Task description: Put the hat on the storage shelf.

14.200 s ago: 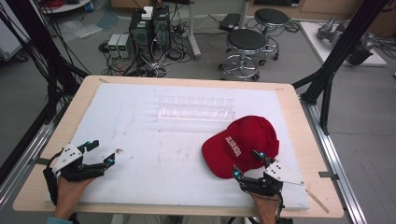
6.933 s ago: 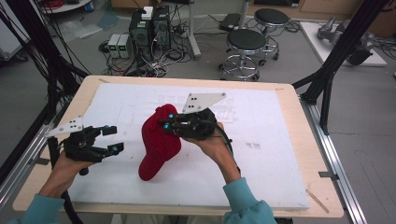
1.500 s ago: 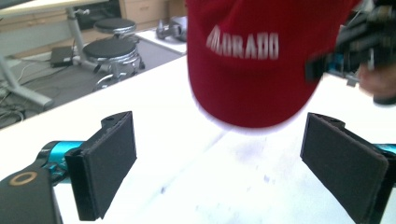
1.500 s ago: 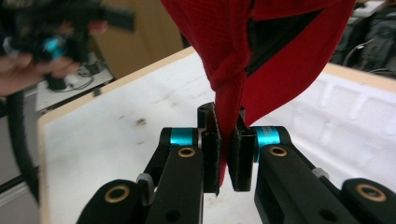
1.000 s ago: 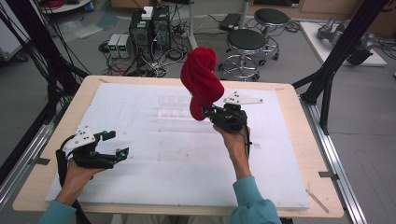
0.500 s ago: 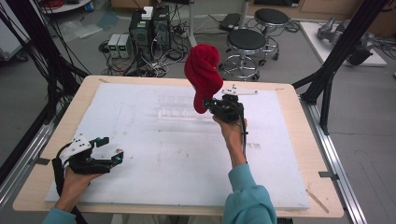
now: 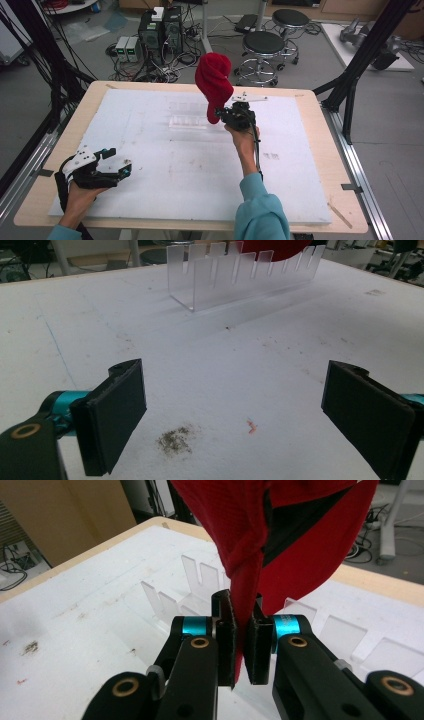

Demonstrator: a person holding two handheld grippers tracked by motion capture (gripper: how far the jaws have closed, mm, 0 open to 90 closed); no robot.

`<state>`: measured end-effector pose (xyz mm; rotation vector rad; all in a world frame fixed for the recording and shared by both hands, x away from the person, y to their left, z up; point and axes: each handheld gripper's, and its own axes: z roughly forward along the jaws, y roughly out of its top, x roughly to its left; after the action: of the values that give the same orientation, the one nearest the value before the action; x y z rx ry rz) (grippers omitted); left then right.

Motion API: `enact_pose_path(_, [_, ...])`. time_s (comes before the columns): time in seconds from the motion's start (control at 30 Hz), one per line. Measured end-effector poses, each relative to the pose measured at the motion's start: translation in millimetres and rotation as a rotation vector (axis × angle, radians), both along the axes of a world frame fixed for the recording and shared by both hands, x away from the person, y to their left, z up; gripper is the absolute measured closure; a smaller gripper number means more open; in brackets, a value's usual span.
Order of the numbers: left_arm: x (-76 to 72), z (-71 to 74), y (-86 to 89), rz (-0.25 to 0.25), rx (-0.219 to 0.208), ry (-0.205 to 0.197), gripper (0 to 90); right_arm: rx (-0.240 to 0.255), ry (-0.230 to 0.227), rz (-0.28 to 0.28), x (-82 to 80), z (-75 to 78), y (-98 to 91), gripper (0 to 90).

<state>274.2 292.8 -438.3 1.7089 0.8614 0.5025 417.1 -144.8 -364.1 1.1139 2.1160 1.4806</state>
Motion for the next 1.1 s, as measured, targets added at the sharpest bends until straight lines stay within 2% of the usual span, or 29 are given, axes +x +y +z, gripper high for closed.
enact_pose_path(0.17, [-0.5,-2.8,0.3,0.002,0.006,0.001,11.3,0.004,0.022,-0.003,4.3,-6.2,1.0,85.5])
enact_pose_path(0.23, [-1.1,-3.5,-0.3,0.007,0.016,-0.004,11.3,-0.009,0.034,0.001,5.7,-9.3,2.2,85.5])
enact_pose_path(0.3, [-1.8,-4.4,0.5,0.008,0.01,-0.011,11.3,-0.01,0.033,-0.004,5.2,-9.4,2.5,85.4])
enact_pose_path(0.43, [-3.5,-9.3,1.5,0.02,0.002,-0.008,11.3,-0.03,0.045,-0.005,3.3,-9.5,3.5,85.4])
enact_pose_path(0.73, [-4.9,-9.2,1.0,0.016,0.004,-0.016,11.5,-0.045,0.062,-0.001,-4.8,-18.0,0.5,84.6])
enact_pose_path(0.93, [-6.0,-9.4,1.4,0.011,0.003,-0.03,11.6,-0.088,0.064,-0.002,-10.8,-16.5,-1.0,83.4])
enact_pose_path(0.97, [-6.0,-9.4,1.4,0.011,0.003,-0.03,11.6,-0.088,0.066,-0.002,-11.9,-15.5,-1.8,82.0])
enact_pose_path(1.07, [-6.3,-9.6,2.1,0.02,-0.006,-0.031,11.6,-0.071,0.07,0.0,-16.1,-11.7,-6.6,69.3])
enact_pose_path(1.1, [-6.6,-9.7,1.8,0.021,-0.006,-0.03,11.6,-0.069,0.074,-0.005,-18.6,-9.6,-8.5,60.6])
